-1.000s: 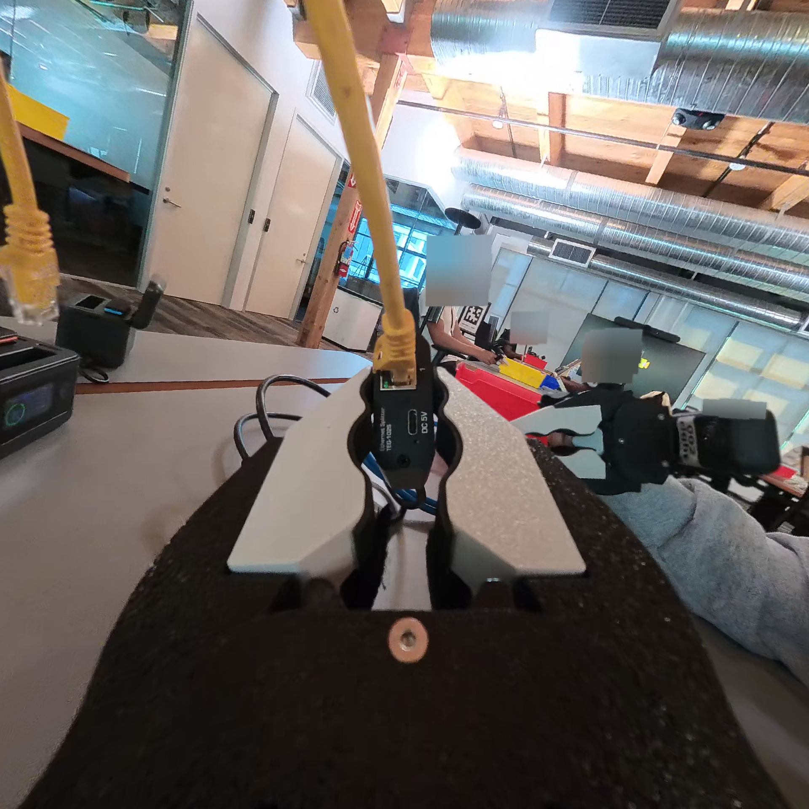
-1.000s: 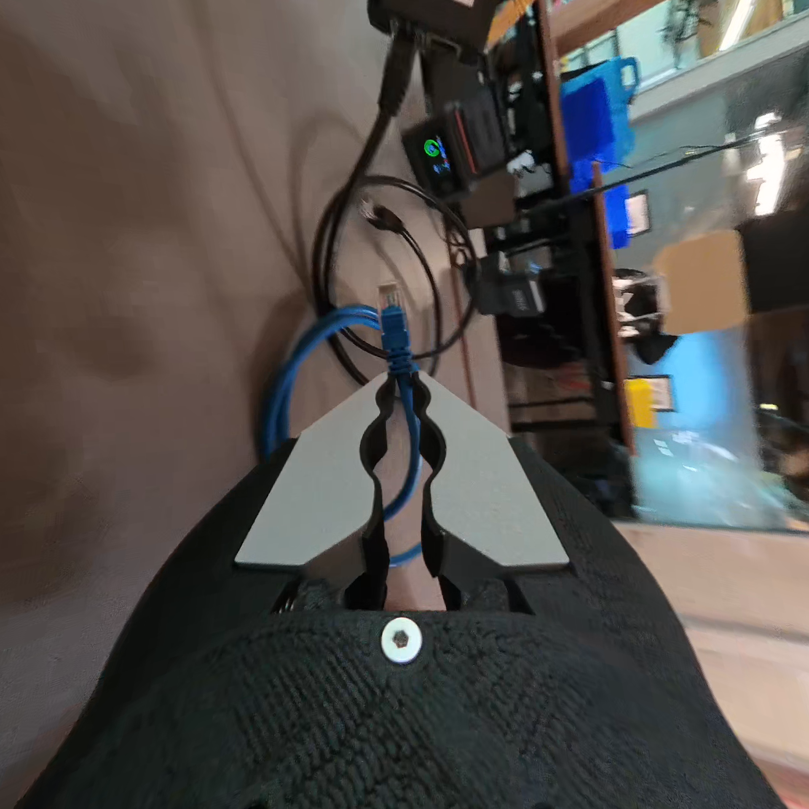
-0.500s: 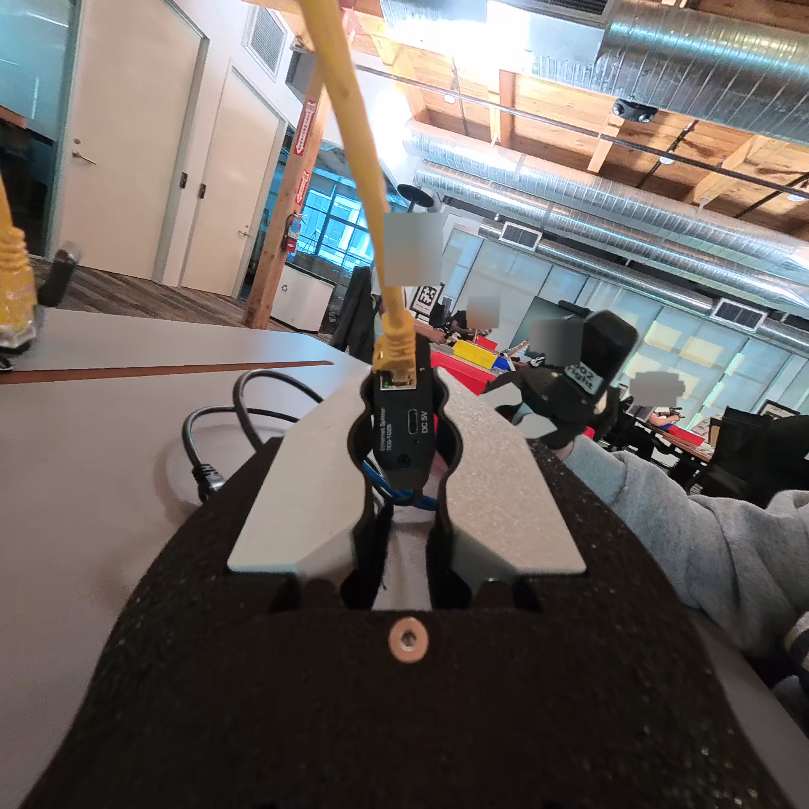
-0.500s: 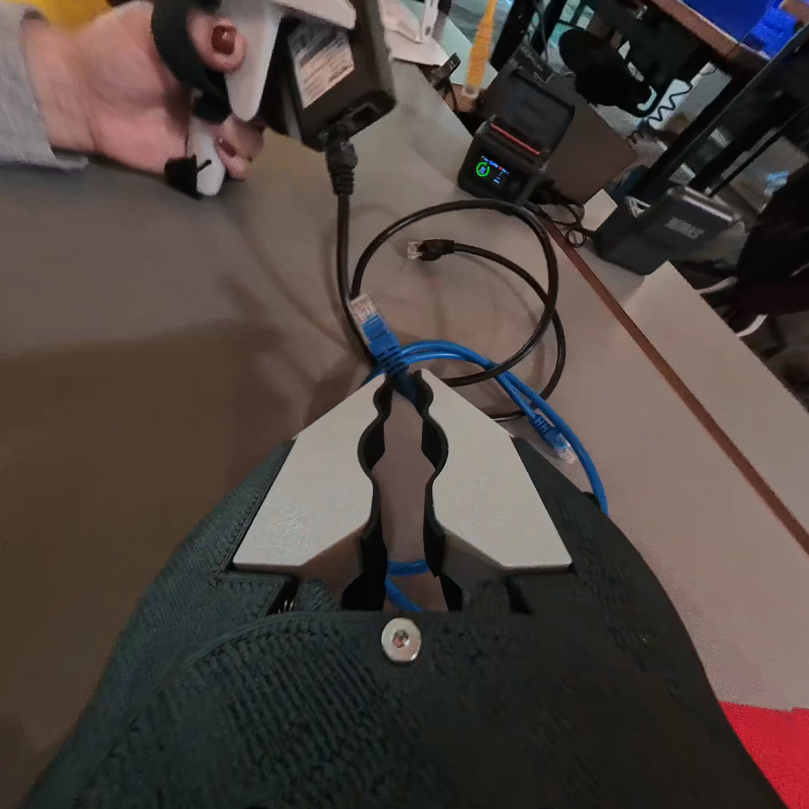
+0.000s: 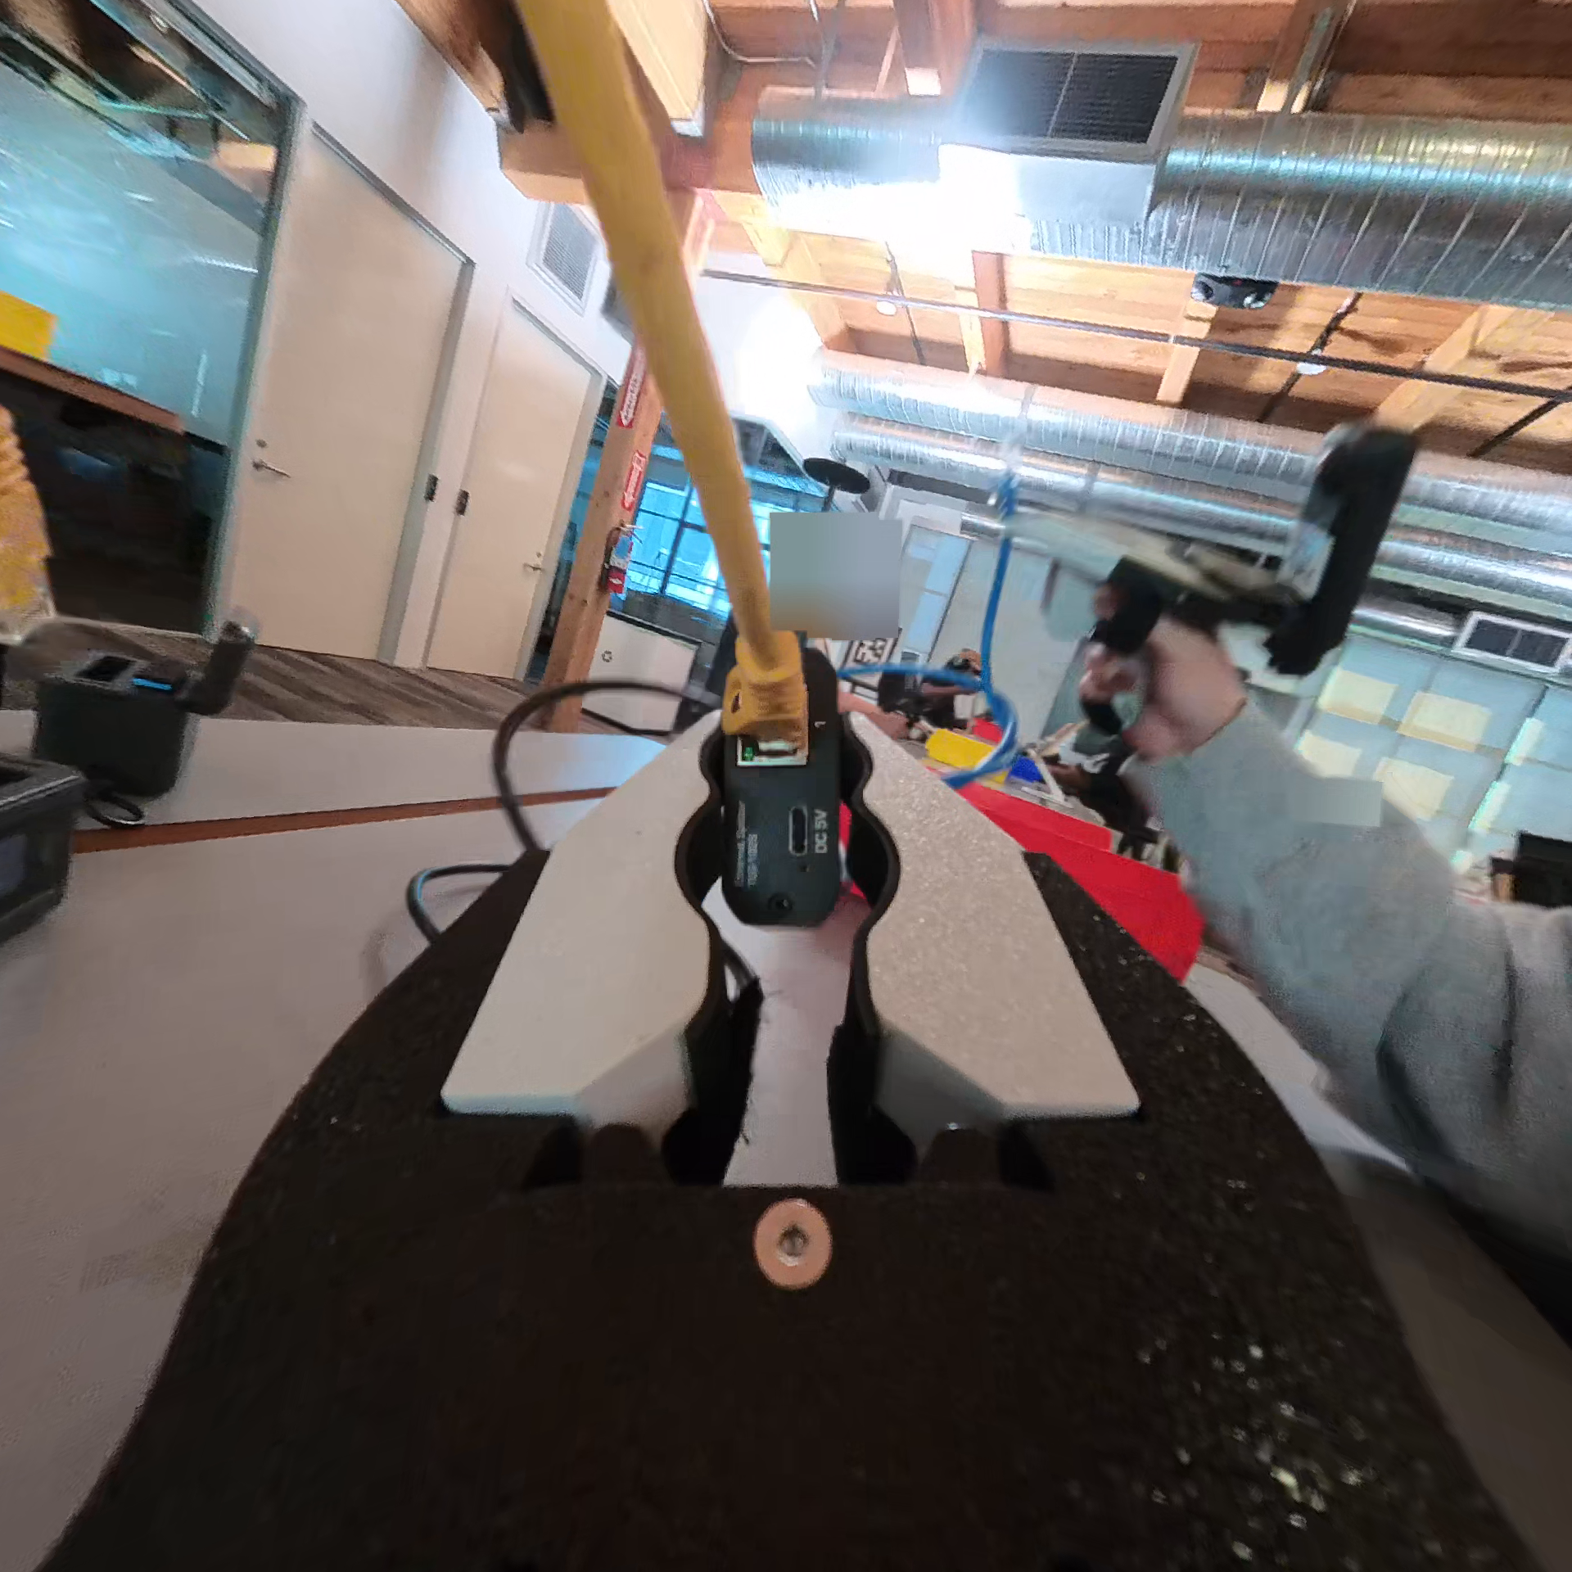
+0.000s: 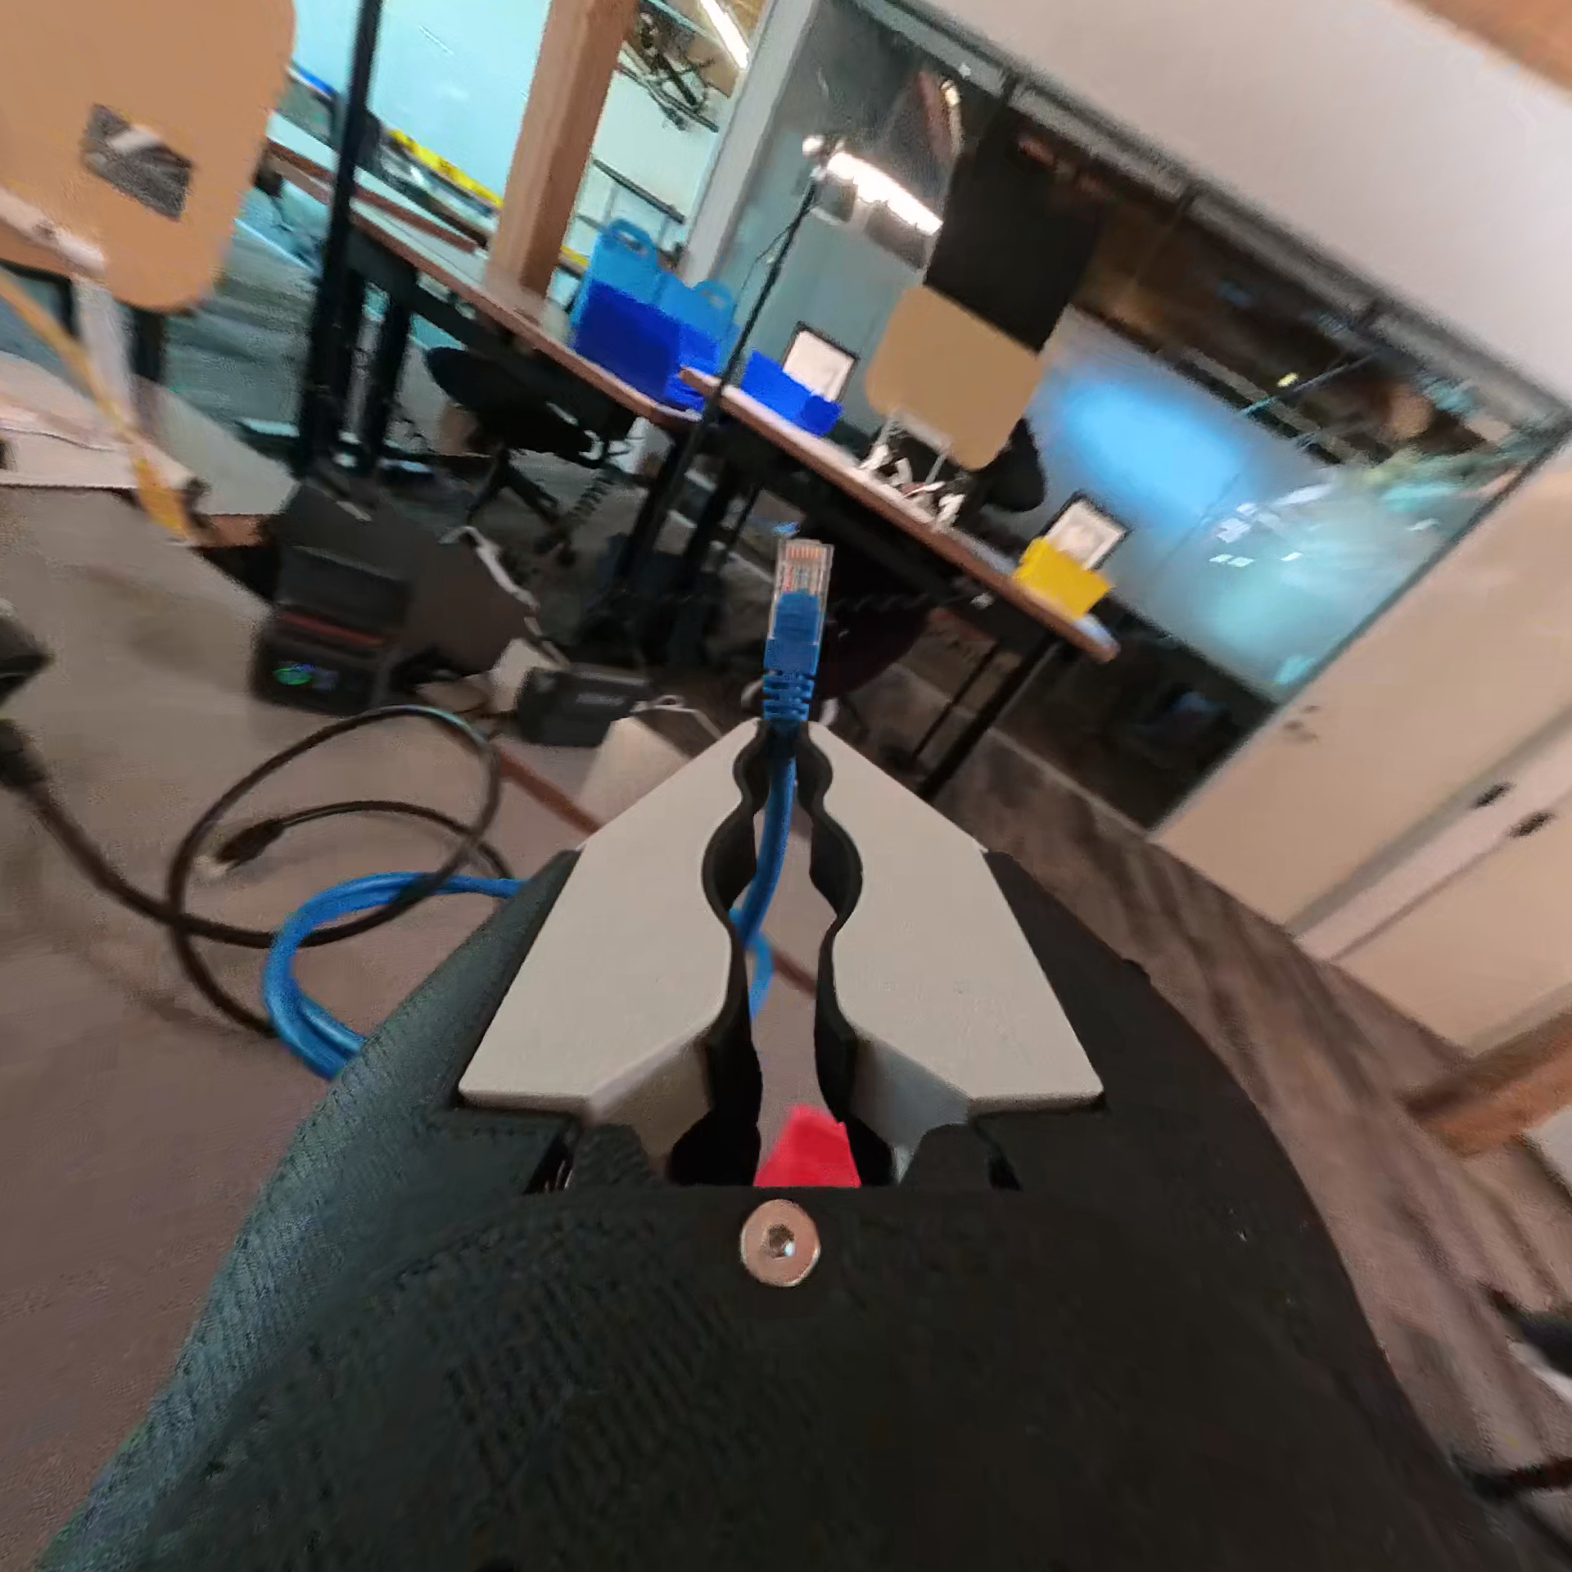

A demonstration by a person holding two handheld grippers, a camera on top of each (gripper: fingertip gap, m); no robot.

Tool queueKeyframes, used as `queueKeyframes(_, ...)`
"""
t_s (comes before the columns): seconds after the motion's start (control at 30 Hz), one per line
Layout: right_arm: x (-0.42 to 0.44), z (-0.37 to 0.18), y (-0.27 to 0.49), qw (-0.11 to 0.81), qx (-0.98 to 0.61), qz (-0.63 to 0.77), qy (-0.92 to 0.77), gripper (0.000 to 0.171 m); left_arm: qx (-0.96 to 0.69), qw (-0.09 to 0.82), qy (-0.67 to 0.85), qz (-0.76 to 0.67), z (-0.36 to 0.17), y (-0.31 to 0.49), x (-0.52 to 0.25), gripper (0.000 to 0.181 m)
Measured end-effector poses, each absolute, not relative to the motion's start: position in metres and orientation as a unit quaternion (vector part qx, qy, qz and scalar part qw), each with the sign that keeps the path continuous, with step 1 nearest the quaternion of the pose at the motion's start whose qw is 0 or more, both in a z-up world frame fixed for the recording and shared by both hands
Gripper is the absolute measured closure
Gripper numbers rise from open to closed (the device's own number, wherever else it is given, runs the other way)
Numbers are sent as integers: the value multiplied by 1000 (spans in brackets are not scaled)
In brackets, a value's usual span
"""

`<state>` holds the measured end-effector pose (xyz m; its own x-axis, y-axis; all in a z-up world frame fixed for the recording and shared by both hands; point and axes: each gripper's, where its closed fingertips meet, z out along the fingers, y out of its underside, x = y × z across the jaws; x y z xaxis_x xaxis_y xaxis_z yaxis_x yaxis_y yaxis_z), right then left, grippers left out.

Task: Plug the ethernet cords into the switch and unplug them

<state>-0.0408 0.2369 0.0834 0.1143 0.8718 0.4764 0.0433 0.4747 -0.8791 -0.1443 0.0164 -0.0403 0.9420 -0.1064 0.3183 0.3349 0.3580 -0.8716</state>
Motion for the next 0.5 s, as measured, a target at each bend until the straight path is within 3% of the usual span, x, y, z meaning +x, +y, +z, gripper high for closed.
queueKeyframes(0.27,-37,227,288,696,-365,227,-575,168,-585,802,-87,-85,-49,24,-142,160)
queueKeyframes(0.5,-23,284,302,729,-369,201,-541,168,-600,791,-85,-90,-54,28,-138,160)
